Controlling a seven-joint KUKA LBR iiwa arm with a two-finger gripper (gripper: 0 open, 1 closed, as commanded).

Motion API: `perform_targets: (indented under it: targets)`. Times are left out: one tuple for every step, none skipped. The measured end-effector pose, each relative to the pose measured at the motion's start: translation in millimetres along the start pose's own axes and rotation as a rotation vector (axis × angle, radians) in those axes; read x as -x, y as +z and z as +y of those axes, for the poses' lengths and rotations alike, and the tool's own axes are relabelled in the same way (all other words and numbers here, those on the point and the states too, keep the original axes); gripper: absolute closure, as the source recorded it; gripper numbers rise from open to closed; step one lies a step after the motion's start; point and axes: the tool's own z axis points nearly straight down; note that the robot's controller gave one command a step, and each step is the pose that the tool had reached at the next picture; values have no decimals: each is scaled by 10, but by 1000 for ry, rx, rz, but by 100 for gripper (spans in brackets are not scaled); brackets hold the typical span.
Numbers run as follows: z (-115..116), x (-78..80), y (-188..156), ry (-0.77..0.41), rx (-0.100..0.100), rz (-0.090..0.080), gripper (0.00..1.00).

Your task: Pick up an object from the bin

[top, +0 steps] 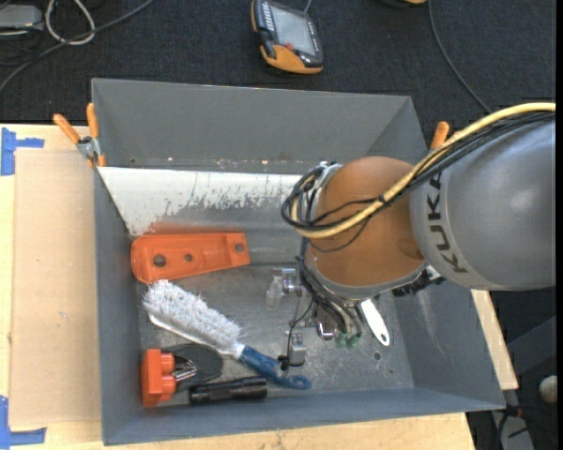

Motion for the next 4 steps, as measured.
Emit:
perform_targets:
  targets:
    - [-7,19,-38,5,1,-8,0]
    - [487,268,813,265,2,-6,0]
    - [733,242,392,209,3,-14,0]
    - [1106,336,734,342,0,-1,0]
